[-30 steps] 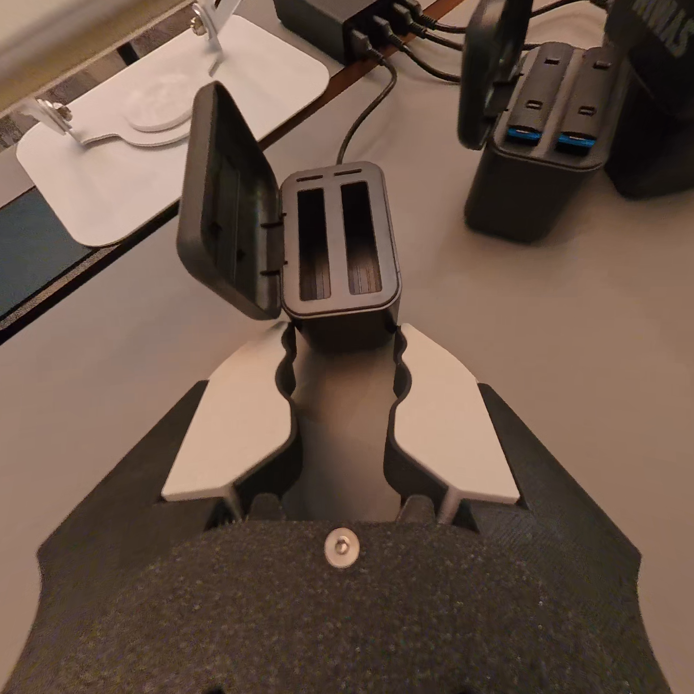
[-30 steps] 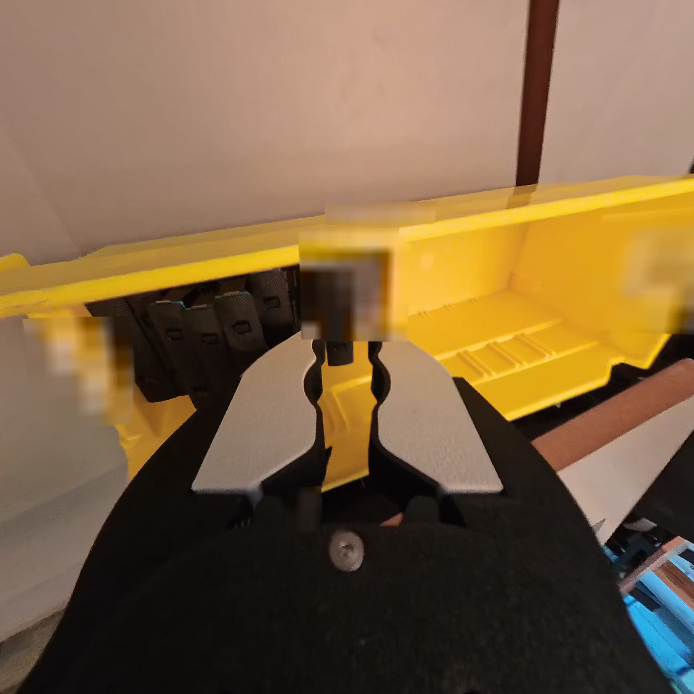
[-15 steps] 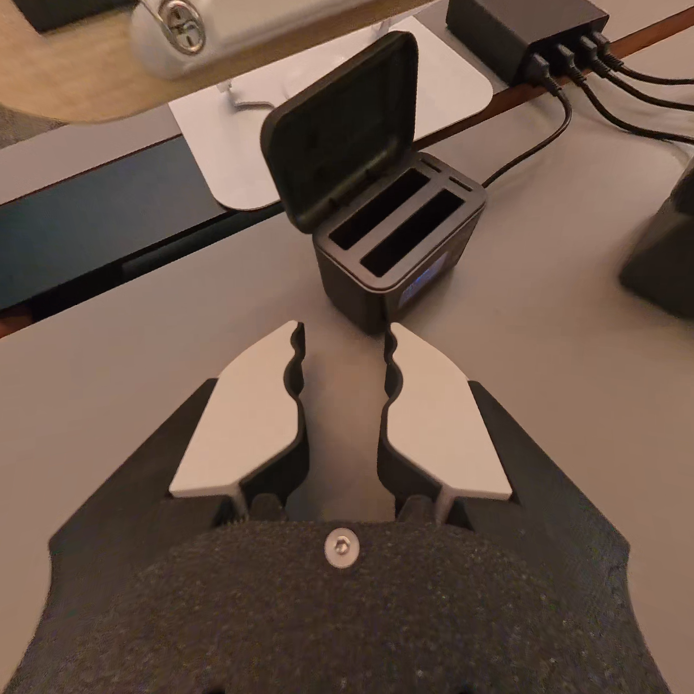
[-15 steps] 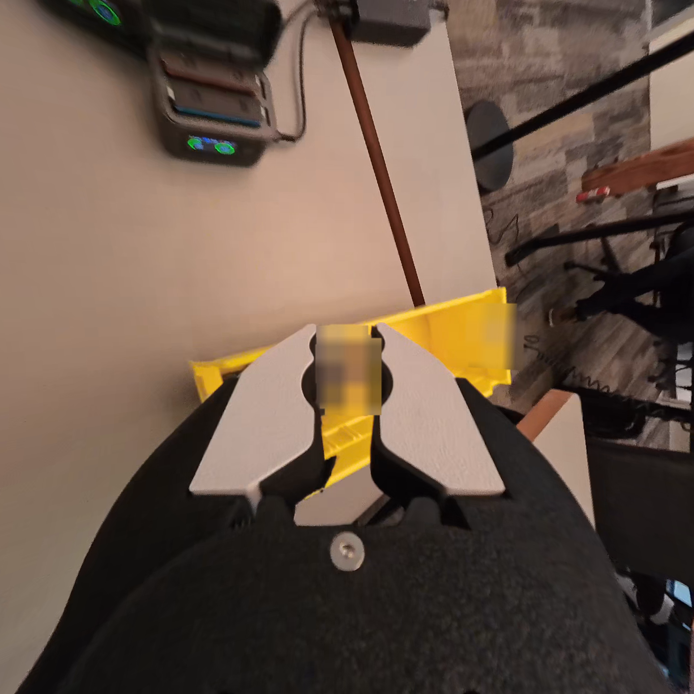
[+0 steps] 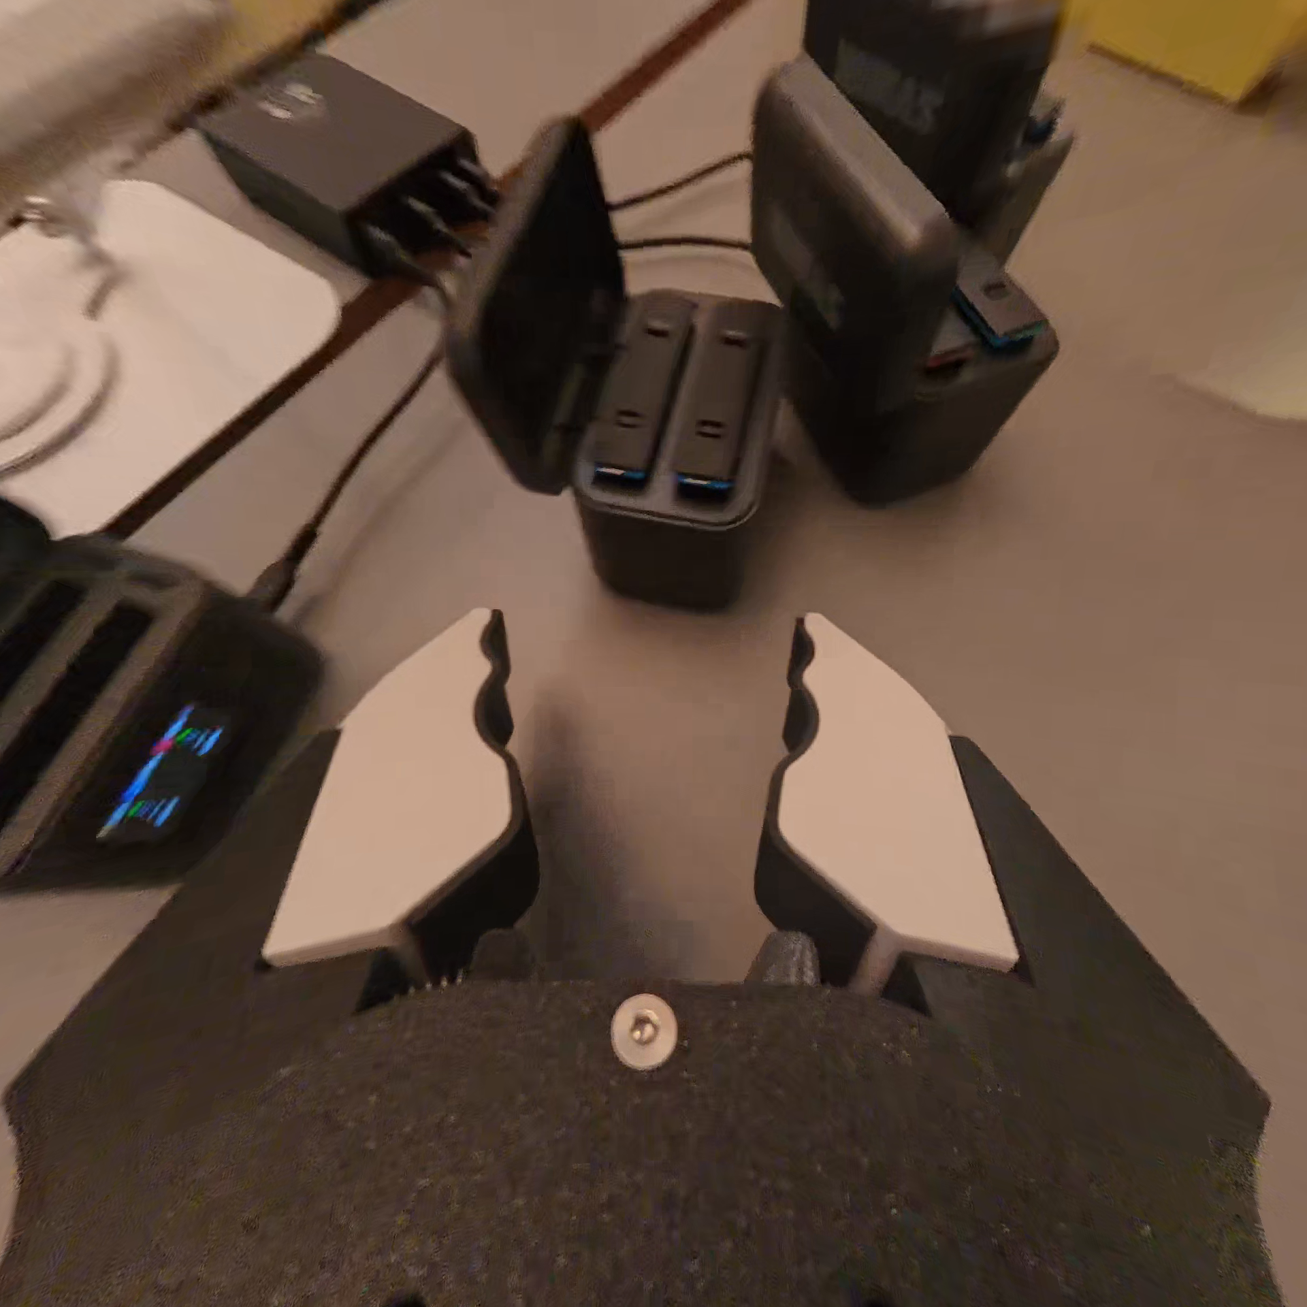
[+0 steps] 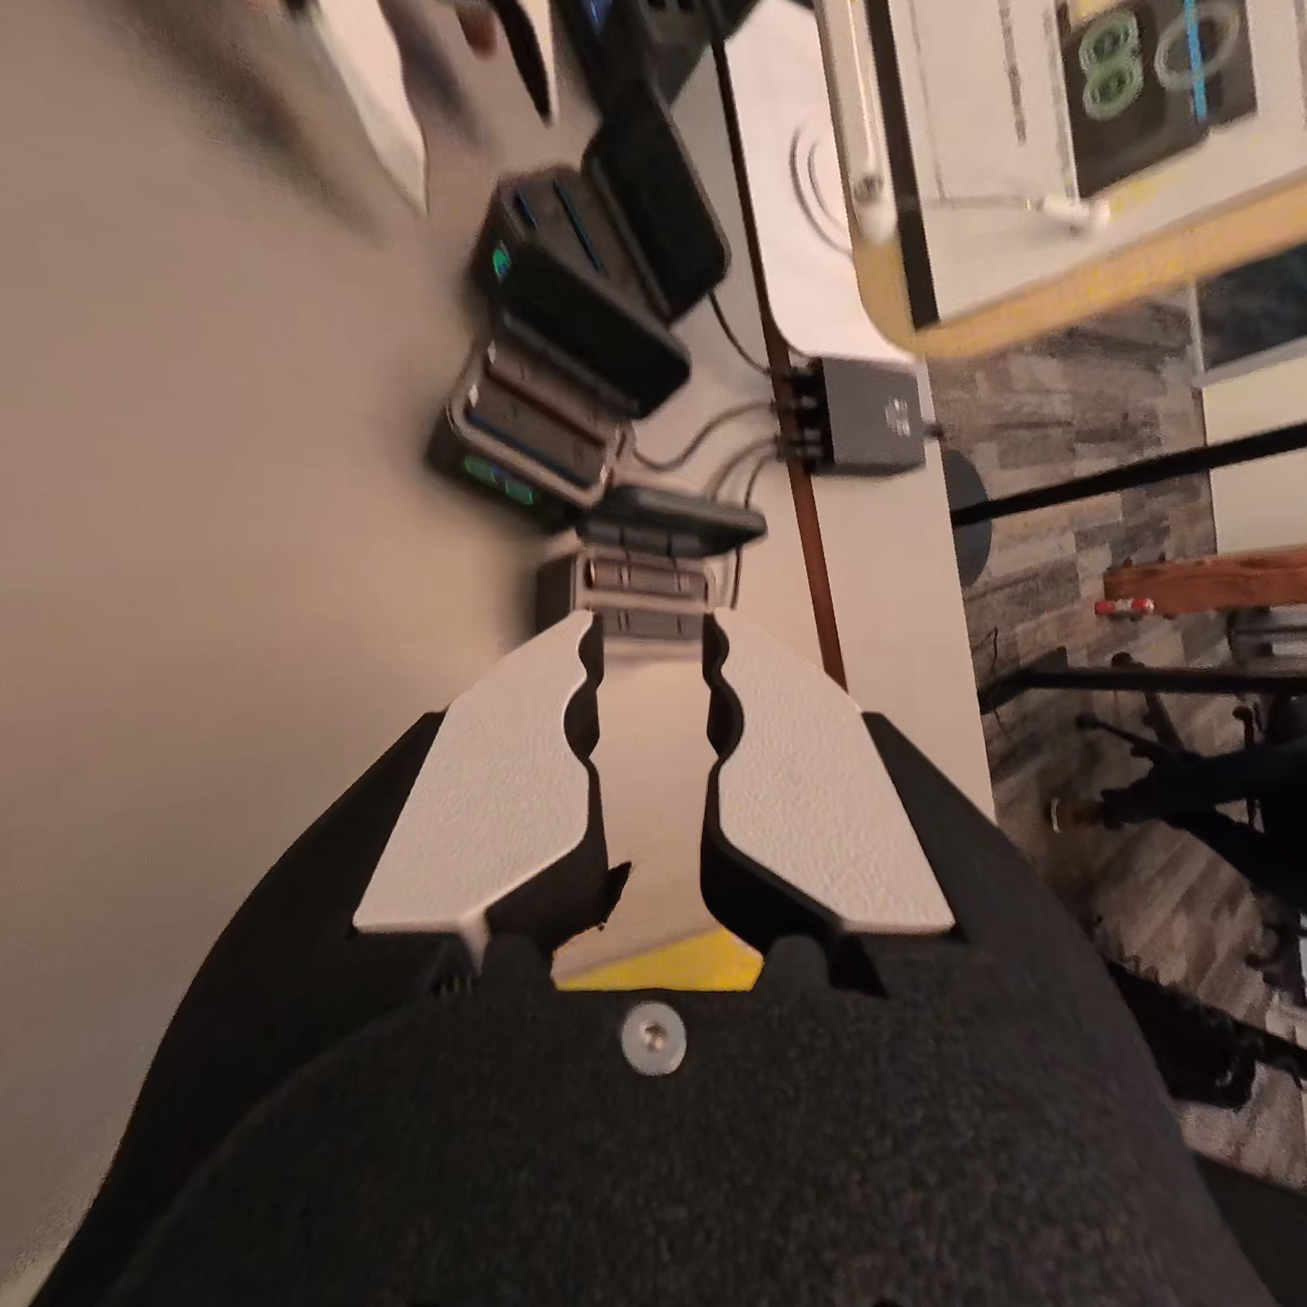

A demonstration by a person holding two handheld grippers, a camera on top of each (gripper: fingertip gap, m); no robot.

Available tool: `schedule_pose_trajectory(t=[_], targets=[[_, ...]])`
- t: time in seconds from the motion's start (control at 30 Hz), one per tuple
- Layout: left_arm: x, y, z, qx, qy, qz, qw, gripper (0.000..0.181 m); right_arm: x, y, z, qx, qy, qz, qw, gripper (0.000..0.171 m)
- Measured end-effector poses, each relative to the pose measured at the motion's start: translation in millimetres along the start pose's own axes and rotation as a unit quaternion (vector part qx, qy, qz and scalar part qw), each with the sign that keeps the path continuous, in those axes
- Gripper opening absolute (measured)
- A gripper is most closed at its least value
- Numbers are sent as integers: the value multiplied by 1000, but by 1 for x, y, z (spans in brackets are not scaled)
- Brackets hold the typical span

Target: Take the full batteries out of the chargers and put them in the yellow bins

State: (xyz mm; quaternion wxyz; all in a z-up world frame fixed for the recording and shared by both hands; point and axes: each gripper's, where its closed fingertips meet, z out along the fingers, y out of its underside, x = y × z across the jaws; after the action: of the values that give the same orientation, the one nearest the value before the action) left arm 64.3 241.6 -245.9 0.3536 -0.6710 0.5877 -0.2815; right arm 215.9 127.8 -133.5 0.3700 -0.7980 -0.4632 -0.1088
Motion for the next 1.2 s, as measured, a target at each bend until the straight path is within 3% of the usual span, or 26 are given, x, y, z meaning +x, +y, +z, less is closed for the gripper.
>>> schedule_pose_trajectory(t=[0.17,0.3,0.37,0.87,1.2], targets=[[12,-10,36,-17,30,4,999,83,-7,-64,36,39,-33,-18,999,26],[3,-14,44,-15,16,25,999,58,-1,-94,59,48,-48,-17,998,24],[2,-12,42,-15,25,29,999,57,-1,-102,71,48,-64,-11,997,24],[-19,8,18,-27,89,71,993,57,-28,-114,165,-68,-169,-78,980,0],[-18,8,17,-25,93,71,993,57,-35,-116,172,-65,-194,-81,975,0]])
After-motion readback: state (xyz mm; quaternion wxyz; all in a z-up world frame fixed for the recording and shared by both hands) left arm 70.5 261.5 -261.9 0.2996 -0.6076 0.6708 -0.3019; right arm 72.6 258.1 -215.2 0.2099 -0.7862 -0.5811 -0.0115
